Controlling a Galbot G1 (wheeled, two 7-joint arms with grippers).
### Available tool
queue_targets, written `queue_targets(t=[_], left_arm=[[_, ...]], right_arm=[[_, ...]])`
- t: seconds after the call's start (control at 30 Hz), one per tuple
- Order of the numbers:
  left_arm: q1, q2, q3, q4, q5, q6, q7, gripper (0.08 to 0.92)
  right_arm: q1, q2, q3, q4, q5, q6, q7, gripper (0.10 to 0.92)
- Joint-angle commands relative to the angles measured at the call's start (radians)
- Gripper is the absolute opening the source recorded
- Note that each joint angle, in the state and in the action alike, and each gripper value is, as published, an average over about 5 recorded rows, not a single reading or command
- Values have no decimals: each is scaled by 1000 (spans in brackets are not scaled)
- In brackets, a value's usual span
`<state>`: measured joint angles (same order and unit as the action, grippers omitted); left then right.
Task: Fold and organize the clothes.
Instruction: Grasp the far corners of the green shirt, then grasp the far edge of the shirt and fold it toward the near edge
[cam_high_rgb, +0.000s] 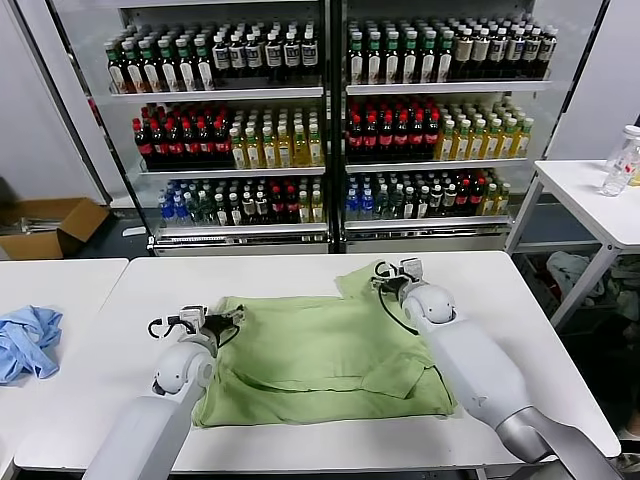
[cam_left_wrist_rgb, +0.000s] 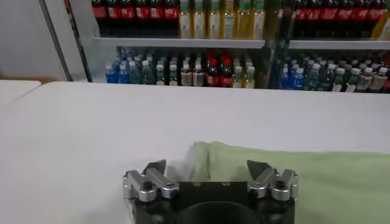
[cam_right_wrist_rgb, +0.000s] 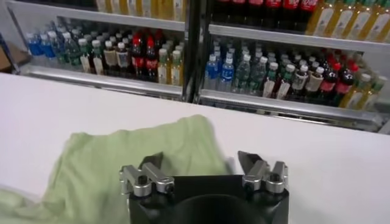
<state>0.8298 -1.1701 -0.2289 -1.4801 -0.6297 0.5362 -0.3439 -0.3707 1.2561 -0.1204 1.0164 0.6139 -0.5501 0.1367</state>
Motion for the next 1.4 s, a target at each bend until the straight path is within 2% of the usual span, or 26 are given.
queue_targets(t=[0.03, 0.3, 0.53, 0.63, 0.77, 0.87, 1.07, 1.4], left_arm=[[-31, 7, 20, 38, -44, 3, 24, 740], [-12, 21, 12, 31, -71, -8, 59, 507], [29, 41, -17, -21, -120, -69, 96, 307], [58, 56, -41, -74, -151, -94, 104, 221], [102, 82, -81, -169, -209, -117, 108, 114], [136, 99, -110, -240, -247, -126, 106, 85], [231, 123, -166, -369, -293, -128, 102, 83], [452, 116, -228, -567, -269, -91, 103, 83]], right_arm=[[31, 36, -25, -83, 13, -22, -16, 543], [14, 17, -13, -54, 37, -27, -23, 326], [-17, -20, 2, 49, 65, 6, -24, 136], [-34, -44, 12, 128, 74, 36, -20, 106], [-65, -86, 42, 269, 88, 64, -16, 106], [-98, -126, 76, 383, 112, 68, -9, 106], [-205, -234, 145, 591, 156, 68, 12, 106], [-527, -391, 327, 927, 173, 61, 43, 106]])
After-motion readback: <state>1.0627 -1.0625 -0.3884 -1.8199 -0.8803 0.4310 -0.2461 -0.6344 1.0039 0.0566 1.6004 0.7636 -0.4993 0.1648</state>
